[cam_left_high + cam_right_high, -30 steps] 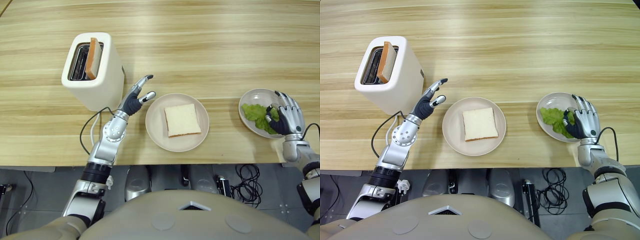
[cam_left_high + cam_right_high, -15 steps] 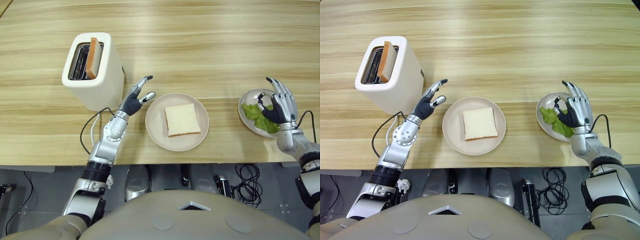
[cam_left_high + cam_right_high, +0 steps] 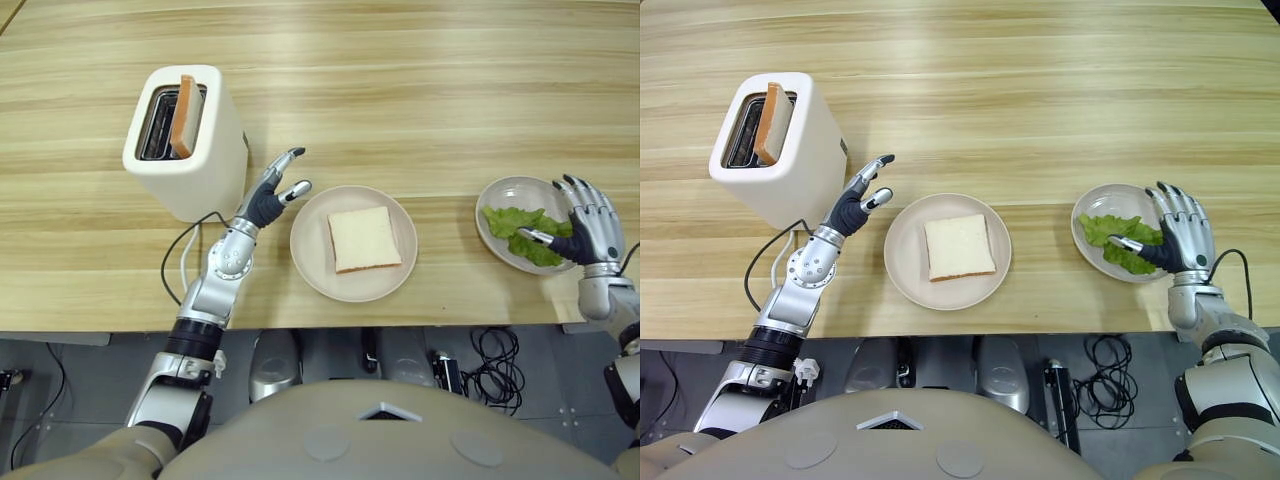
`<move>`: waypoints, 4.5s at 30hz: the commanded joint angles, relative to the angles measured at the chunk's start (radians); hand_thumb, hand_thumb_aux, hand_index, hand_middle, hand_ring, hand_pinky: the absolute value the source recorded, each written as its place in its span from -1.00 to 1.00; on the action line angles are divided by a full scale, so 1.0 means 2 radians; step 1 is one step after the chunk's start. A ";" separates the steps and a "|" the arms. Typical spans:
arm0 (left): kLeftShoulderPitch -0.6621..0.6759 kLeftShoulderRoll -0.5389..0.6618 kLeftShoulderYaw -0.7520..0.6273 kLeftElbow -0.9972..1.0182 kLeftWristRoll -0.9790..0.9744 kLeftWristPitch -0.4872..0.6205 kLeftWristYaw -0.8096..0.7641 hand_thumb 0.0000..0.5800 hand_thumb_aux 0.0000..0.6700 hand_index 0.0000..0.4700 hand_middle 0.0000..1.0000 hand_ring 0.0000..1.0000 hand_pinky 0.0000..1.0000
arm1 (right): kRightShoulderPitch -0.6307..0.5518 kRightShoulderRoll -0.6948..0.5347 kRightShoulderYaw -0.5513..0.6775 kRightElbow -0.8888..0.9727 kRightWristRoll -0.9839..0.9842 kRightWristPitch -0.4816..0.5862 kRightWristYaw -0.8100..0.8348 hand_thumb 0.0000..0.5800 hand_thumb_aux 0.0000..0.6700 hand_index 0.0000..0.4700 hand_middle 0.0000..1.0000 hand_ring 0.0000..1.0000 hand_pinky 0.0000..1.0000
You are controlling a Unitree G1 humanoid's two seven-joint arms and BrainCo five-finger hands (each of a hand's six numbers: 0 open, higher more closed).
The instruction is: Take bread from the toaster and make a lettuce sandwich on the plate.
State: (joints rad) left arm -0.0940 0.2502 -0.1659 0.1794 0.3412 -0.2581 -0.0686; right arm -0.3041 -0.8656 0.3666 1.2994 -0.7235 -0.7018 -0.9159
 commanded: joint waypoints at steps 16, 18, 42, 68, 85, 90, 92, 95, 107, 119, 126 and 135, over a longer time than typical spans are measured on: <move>0.011 -0.001 -0.004 0.000 -0.002 0.002 -0.003 -1.00 -1.00 -1.00 -1.00 -1.00 -1.00 | 0.018 -0.005 0.008 0.012 0.001 0.051 0.035 0.96 0.73 0.69 -1.00 -1.00 -1.00; 0.011 0.001 -0.002 -0.001 -0.002 0.003 -0.003 -1.00 -1.00 -1.00 -1.00 -1.00 -1.00 | 0.019 -0.003 0.007 0.014 0.004 0.051 0.040 1.00 1.00 0.96 -1.00 -1.00 -1.00; 0.006 0.005 0.004 0.012 -0.005 0.001 -0.001 -1.00 -1.00 -1.00 -1.00 -1.00 -1.00 | -0.014 0.009 0.014 -0.014 0.000 -0.006 0.018 1.00 1.00 0.96 -1.00 -1.00 -1.00; -0.062 0.005 0.015 0.097 -0.012 -0.031 0.020 -1.00 -1.00 -1.00 -1.00 -1.00 -1.00 | -0.129 0.119 0.053 -0.257 -0.046 -0.158 0.122 1.00 1.00 0.96 1.00 1.00 1.00; -0.073 0.009 0.013 0.119 -0.016 -0.043 0.028 -1.00 -1.00 -1.00 -1.00 -1.00 -1.00 | -0.115 0.182 0.084 -0.234 -0.016 -0.189 0.309 1.00 1.00 0.96 1.00 1.00 1.00; -0.071 0.010 0.012 0.118 -0.016 -0.043 0.027 -1.00 -1.00 -1.00 -1.00 -1.00 -1.00 | -0.112 0.186 0.080 -0.214 -0.008 -0.168 0.337 1.00 1.00 0.96 1.00 1.00 1.00; -0.068 0.010 0.012 0.115 -0.016 -0.042 0.027 -1.00 -1.00 -1.00 -1.00 -1.00 -1.00 | -0.112 0.186 0.077 -0.213 -0.007 -0.160 0.340 1.00 1.00 0.96 1.00 1.00 1.00; -0.066 0.010 0.011 0.112 -0.016 -0.041 0.025 -1.00 -1.00 -1.00 -1.00 -1.00 -1.00 | -0.112 0.185 0.074 -0.215 -0.003 -0.152 0.344 1.00 1.00 0.96 1.00 1.00 1.00; -0.067 0.010 0.010 0.118 -0.016 -0.041 0.025 -1.00 -1.00 -1.00 -1.00 -1.00 -1.00 | -0.108 0.182 0.066 -0.208 0.008 -0.115 0.380 1.00 1.00 0.96 1.00 1.00 1.00; -0.073 0.010 0.009 0.133 -0.017 -0.045 0.023 -1.00 -1.00 -1.00 -1.00 -1.00 -1.00 | -0.103 0.186 0.053 -0.207 0.057 -0.102 0.463 1.00 1.00 0.96 1.00 1.00 1.00; -0.075 0.008 0.007 0.140 -0.015 -0.046 0.025 -1.00 -1.00 -1.00 -1.00 -1.00 -1.00 | -0.092 0.174 0.027 -0.259 0.110 -0.108 0.505 1.00 1.00 0.96 1.00 1.00 1.00; -0.083 0.006 0.005 0.154 -0.015 -0.051 0.025 -1.00 -1.00 -1.00 -1.00 -1.00 -1.00 | -0.084 0.174 0.022 -0.262 0.098 -0.084 0.513 -1.00 -1.00 -1.00 -0.03 -0.03 -0.03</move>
State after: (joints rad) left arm -0.2553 0.2611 -0.1479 0.4637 0.3053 -0.3590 -0.0158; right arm -0.4706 -0.5153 0.4164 0.7737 -0.5156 -0.8955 0.0971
